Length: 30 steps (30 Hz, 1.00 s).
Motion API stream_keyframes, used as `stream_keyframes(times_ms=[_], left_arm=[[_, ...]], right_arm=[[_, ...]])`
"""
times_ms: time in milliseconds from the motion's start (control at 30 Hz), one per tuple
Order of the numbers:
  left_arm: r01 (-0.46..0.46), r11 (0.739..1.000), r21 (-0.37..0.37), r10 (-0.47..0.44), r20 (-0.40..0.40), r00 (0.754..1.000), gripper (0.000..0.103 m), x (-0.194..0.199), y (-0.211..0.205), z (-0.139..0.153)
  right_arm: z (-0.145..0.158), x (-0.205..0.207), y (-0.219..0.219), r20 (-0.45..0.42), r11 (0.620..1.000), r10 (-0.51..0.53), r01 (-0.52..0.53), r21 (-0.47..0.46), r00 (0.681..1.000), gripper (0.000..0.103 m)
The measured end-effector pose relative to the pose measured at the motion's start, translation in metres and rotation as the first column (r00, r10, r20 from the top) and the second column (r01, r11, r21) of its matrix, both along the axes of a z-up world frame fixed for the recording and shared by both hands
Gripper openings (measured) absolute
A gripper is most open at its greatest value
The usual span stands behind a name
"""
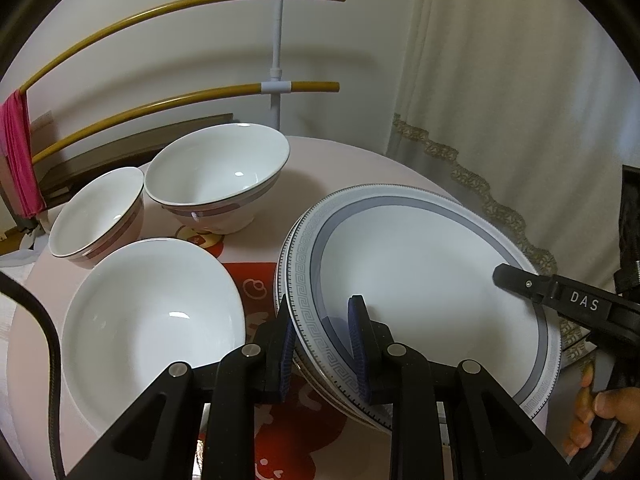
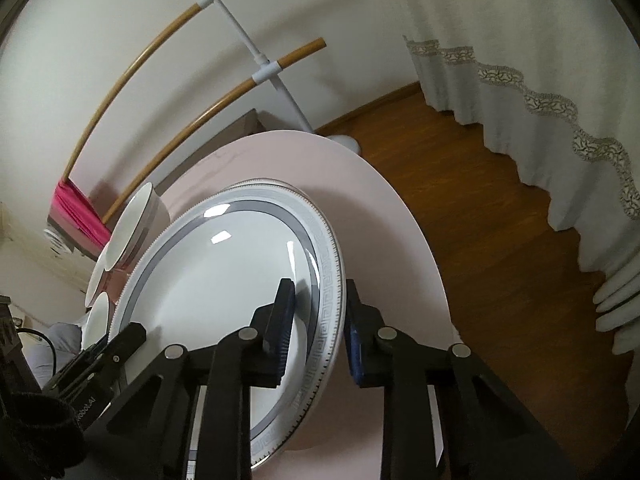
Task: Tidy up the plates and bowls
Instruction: 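Lower the plate onto the stack and open the right gripper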
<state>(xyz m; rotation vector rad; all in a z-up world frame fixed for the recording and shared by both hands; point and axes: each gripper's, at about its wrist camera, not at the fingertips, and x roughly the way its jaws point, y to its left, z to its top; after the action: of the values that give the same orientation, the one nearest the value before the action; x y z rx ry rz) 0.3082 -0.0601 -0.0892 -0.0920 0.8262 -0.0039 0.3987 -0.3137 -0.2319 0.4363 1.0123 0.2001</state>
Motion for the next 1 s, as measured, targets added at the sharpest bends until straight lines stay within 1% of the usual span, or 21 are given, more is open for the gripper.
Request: stream_keyframes(times_ms=[167,533,733,1000], left_arm=[[-0.002,1.000,0.009,0.002,-0.005,1.000,0.023,-0.0019,-0.0008,0.0014],[-0.017,0.999,0.037,0.018,-0.023,1.000,0.024,-0.0057,-0.0012,0.0029],[-0.015,0.999,0.037,0.016,-0.024,1.000,0.025,-0.0068,-0.0010,0.0026],[-0.012,0.999,0.030,0.013,-0.031,0.999,0.026,-0.0060,0.0039,0.0012]], right_arm=[[-0.0048,0.0005,-0.0054,0.006,0.999,0.008,-0.008,0.054,1.000,0.022],[-0.0058,-0.0005,-0.0066,0.015,0.998,0.022,-0.023,0.064,1.000,0.022],[-0.0075,0.0005,-0.0104,0.018,0.997,0.027,-0.028,0.074,0.999,0.021],[-0.0072,0.0011,-0.0101,0.019,0.998,0.027,-0.028,0.064,0.999,0.021]])
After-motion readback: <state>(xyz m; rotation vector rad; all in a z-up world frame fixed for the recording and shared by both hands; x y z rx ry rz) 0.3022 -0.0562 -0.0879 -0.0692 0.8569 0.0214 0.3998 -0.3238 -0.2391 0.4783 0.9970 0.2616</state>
